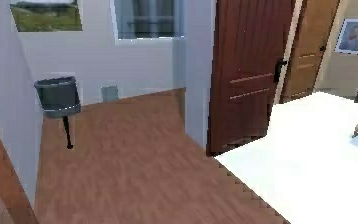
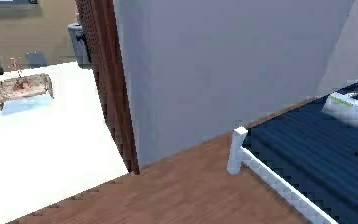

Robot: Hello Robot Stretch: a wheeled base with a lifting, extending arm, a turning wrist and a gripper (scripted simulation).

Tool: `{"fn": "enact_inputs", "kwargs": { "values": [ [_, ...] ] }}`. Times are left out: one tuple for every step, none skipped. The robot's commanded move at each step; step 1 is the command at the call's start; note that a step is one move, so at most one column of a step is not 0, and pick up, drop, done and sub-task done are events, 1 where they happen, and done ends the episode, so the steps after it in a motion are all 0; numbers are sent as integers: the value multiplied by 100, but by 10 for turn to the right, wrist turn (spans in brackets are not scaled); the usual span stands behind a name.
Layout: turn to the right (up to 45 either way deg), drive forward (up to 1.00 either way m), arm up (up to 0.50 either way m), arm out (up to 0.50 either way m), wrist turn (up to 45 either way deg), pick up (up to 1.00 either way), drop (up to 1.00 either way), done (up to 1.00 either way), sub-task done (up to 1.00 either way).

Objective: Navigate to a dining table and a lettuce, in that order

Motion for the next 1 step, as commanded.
{"fn": "enact_inputs", "kwargs": {
  "values": [
    [450,0,0,0,0,0,0,0,0]
  ]
}}
